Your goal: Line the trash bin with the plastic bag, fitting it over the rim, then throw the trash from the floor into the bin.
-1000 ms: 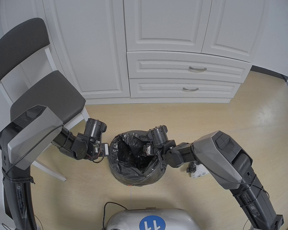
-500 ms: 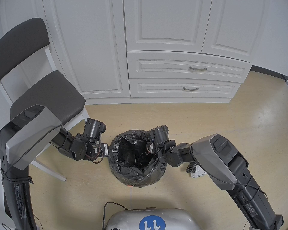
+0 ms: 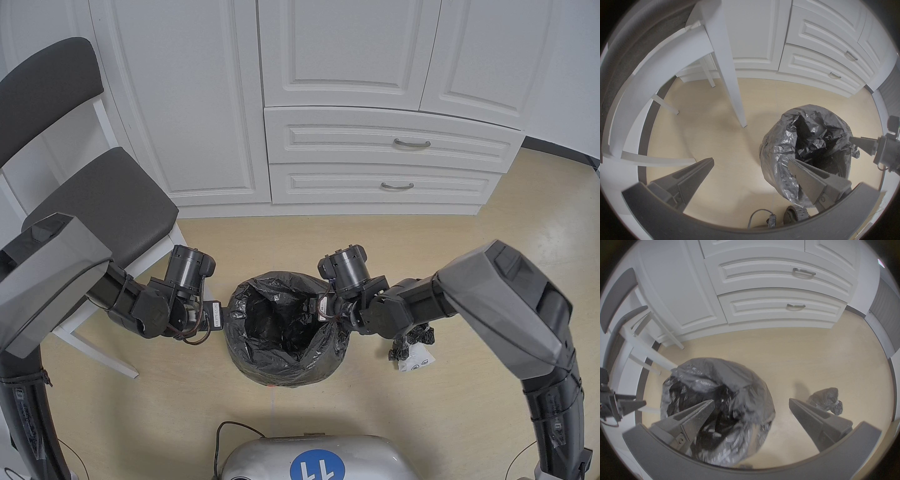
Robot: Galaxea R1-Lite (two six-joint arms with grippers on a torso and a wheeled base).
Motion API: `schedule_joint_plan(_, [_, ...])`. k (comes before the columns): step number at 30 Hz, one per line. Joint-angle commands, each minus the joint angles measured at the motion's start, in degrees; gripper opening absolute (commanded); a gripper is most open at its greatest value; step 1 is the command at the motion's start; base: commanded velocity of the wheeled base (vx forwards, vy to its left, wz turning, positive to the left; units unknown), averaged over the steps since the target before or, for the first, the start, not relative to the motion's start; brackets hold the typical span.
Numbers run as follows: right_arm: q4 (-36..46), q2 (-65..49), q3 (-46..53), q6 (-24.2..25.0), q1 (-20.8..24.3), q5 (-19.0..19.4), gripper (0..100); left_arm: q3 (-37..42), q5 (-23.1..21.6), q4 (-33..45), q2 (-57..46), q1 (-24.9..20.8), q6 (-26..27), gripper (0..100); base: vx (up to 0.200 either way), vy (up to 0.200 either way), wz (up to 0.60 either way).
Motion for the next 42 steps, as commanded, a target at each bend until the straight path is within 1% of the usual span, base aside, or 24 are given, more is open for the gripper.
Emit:
schedule_joint_plan(1, [0.08, -14.36, 14.64, 0.07, -0.34, 3.86, 100, 5.17, -0.14, 0.14, -7.26, -2.48, -0.05, 100, 0.0, 0.0, 0.0])
schedule_joint_plan(3, [-0.36, -16.9, 18.42, 0.25, -0.78, 4.91, 100, 6.04, -0.14, 0.14, -8.49, -2.83, -0.14, 100, 0.0, 0.0, 0.0])
schedule_joint_plan(4, [-1.5, -19.8, 22.47, 0.25, -1.57, 5.88, 100, 7.36, -0.23, 0.14, -10.16, -3.09, -0.23, 100, 0.0, 0.0, 0.0])
schedule_joint_plan(7, [-7.31, -26.48, 31.87, -0.37, -2.45, 7.63, 100, 10.61, -0.23, -0.3, -14.2, -3.71, -0.23, 100, 0.0, 0.0, 0.0])
schedule_joint_plan(8, [-7.31, -26.48, 31.87, -0.37, -2.45, 7.63, 100, 10.61, -0.23, -0.3, -14.2, -3.71, -0.23, 100, 0.0, 0.0, 0.0])
schedule_joint_plan(9, [-13.19, -31.05, 38.64, -1.07, -2.89, 9.22, 100, 13.43, -0.31, -0.47, -17.8, -3.88, -0.32, 100, 0.0, 0.0, 0.0])
schedule_joint_plan(10, [-15.57, -33.16, 41.71, -1.69, -2.97, 9.83, 100, 14.83, -0.31, -0.47, -19.65, -3.88, -0.49, 100, 0.0, 0.0, 0.0])
schedule_joint_plan(12, [-19.87, -37.82, 48.22, -4.41, -3.33, 11.41, 100, 18.44, -0.31, -0.47, -23.69, -3.97, -0.41, 100, 0.0, 0.0, 0.0])
schedule_joint_plan(15, [-24.71, -44.94, 58.77, -10.47, -5.96, 13.96, 100, 25.38, -0.05, -0.56, -29.93, -4.24, 0.21, 100, 0.0, 0.0, 0.0])
schedule_joint_plan(16, [-24.71, -44.94, 58.77, -10.47, -5.96, 13.96, 100, 25.38, -0.05, -0.56, -29.93, -4.24, 0.21, 100, 0.0, 0.0, 0.0])
schedule_joint_plan(17, [-27.52, -49.69, 65.36, -15.04, -9.48, 16.25, 100, 29.86, 0.04, -0.74, -34.5, -4.76, 0.47, 100, 0.0, 0.0, 0.0])
schedule_joint_plan(18, [-28.49, -51.62, 67.73, -16.71, -11.32, 17.21, 100, 31.44, -0.14, -0.83, -36.7, -4.68, 0.39, 100, 0.0, 0.0, 0.0])
schedule_joint_plan(19, [-28.66, -51.88, 68.17, -16.98, -11.67, 17.39, 100, 31.62, -0.14, -0.83, -37.05, -4.76, 0.39, 100, 0.0, 0.0, 0.0])
schedule_joint_plan(20, [-29.89, -55.4, 72.56, -19.88, -16.07, 19.85, 100, 34.08, -0.49, -0.74, -41.97, -4.68, 0.39, 100, 0.0, 0.0, 0.0])
schedule_joint_plan(23, [-29.54, -57.33, 75.29, -23.31, -21.96, 24.51, 100, 36.1, -2.42, -0.56, -48.3, -4.76, 1.09, 100, 0.0, 0.0, 0.0])
schedule_joint_plan(24, [-29.54, -57.16, 75.38, -25.33, -23.98, 25.56, 100, 36.72, -3.48, -0.3, -51.02, -4.85, 2.06, 100, 0.0, 0.0, 0.0])
schedule_joint_plan(27, [-29.89, -56.72, 75.55, -29.02, -27.14, 26.09, 100, 38.56, -7.43, -0.21, -56.56, -5.55, 4.52, 100, 0.0, 0.0, 0.0])
schedule_joint_plan(29, [-29.89, -56.46, 75.38, -30.25, -27.93, 26.0, 100, 39.35, -9.89, -0.21, -59.2, -6.61, 6.1, 100, 0.0, 0.0, 0.0])
schedule_joint_plan(30, [-29.89, -56.46, 75.38, -30.25, -27.93, 26.0, 100, 39.35, -9.89, -0.21, -59.2, -6.61, 6.1, 100, 0.0, 0.0, 0.0])
schedule_joint_plan(31, [-29.81, -56.28, 75.38, -30.6, -28.29, 26.0, 100, 39.35, -11.21, -0.21, -60.43, -7.14, 7.42, 100, 0.0, 0.0, 0.0])
schedule_joint_plan(38, [-29.63, -53.91, 73.79, -31.3, -29.78, 25.56, 100, 38.92, -10.6, -0.65, -61.84, -8.02, 10.49, 100, 0.0, 0.0, 0.0])
schedule_joint_plan(42, [-29.28, -54.17, 72.39, -32.36, -29.08, 25.56, 100, 38.48, -5.85, -0.83, -63.68, -8.02, 15.24, 100, 0.0, 0.0, 0.0])
